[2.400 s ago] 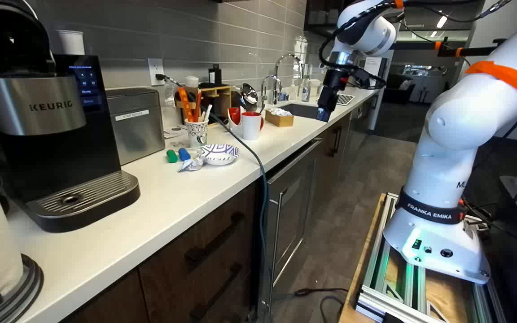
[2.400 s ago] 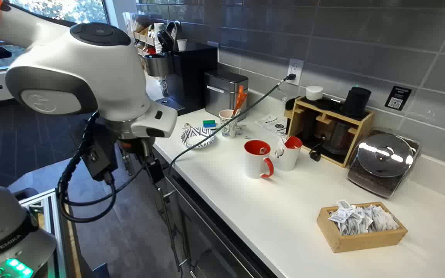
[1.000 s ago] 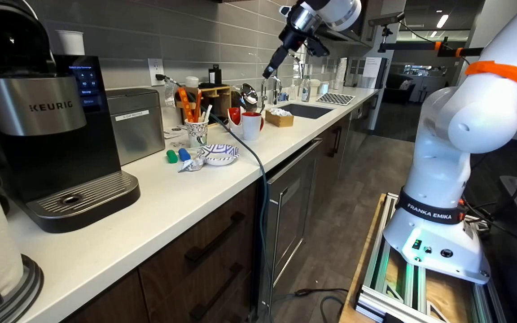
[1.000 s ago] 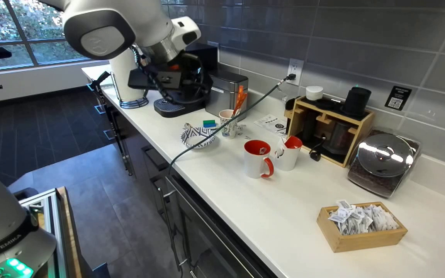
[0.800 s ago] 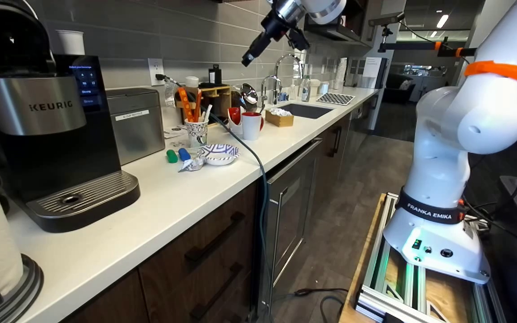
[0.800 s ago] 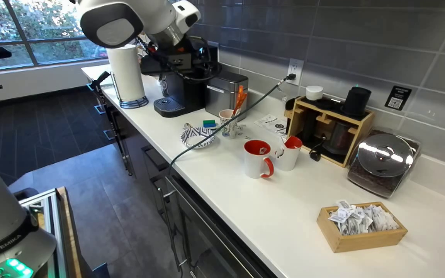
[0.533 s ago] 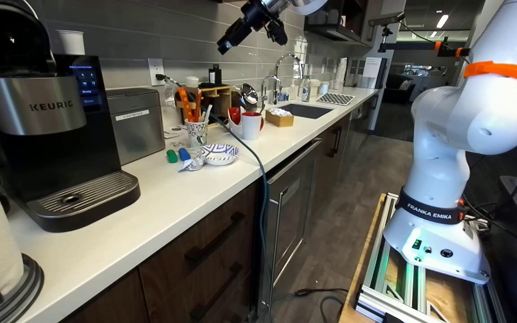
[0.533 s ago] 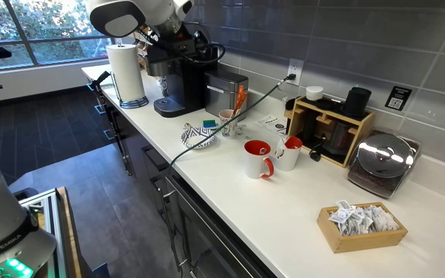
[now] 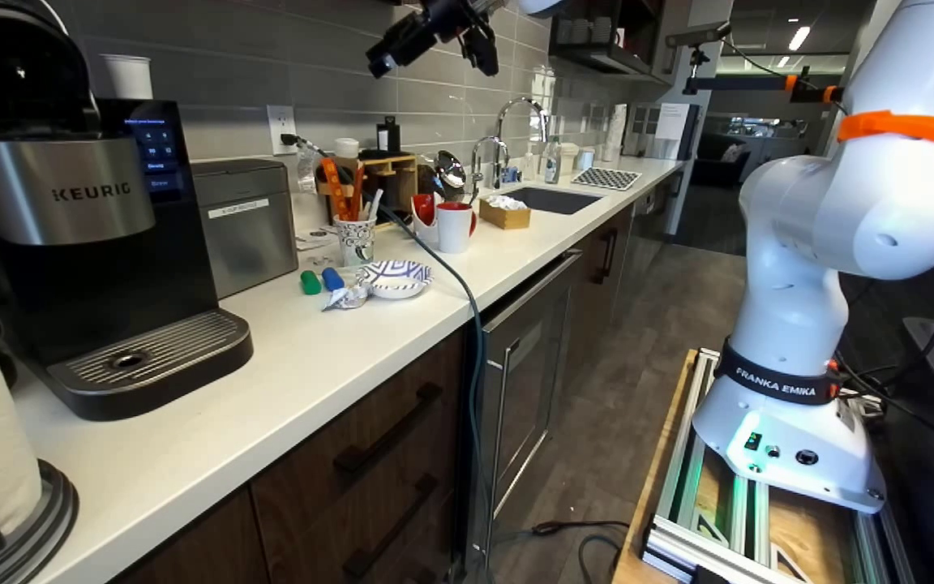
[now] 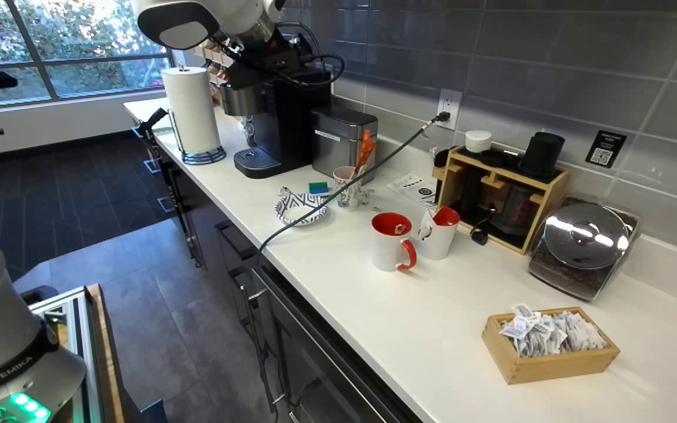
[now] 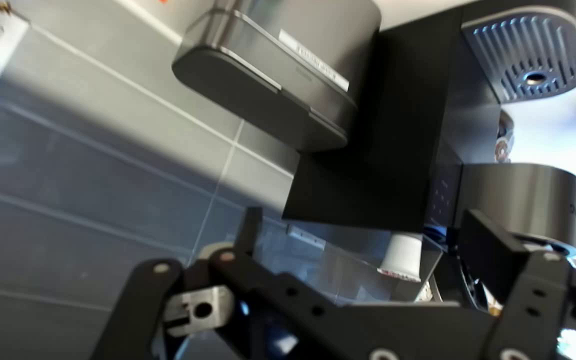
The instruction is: Put the k-cup into the coffee maker
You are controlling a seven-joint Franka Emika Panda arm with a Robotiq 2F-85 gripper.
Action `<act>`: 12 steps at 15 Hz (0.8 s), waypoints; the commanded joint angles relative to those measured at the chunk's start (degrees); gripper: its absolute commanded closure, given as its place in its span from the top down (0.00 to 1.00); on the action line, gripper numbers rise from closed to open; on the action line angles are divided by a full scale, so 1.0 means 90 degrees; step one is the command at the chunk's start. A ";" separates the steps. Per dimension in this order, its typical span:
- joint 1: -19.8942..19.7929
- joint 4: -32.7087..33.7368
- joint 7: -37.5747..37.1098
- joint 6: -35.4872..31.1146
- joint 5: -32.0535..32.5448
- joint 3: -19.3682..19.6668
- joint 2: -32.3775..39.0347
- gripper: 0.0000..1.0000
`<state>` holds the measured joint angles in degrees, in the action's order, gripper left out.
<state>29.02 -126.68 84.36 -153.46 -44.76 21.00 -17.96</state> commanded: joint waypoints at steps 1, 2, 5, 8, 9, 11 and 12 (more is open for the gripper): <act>0.1346 0.0929 0.1656 -0.0425 -0.1764 0.0589 0.0687 1.00; 0.1628 0.1223 0.2160 -0.0397 -0.2257 0.0718 0.0848 1.00; 0.2193 0.2122 0.3544 0.0468 -0.3494 0.1208 0.1423 1.00; 0.2120 0.2518 0.4017 0.1465 -0.4654 0.1439 0.2170 1.00; 0.0875 0.2592 0.3837 0.1853 -0.4788 0.0383 0.2463 1.00; 0.0127 0.2713 0.3210 0.2234 -0.4621 -0.0296 0.2814 1.00; -0.0327 0.2794 0.3045 0.2303 -0.4575 -0.0764 0.2939 1.00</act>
<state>36.92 -105.24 115.94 -136.38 -84.81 23.89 3.01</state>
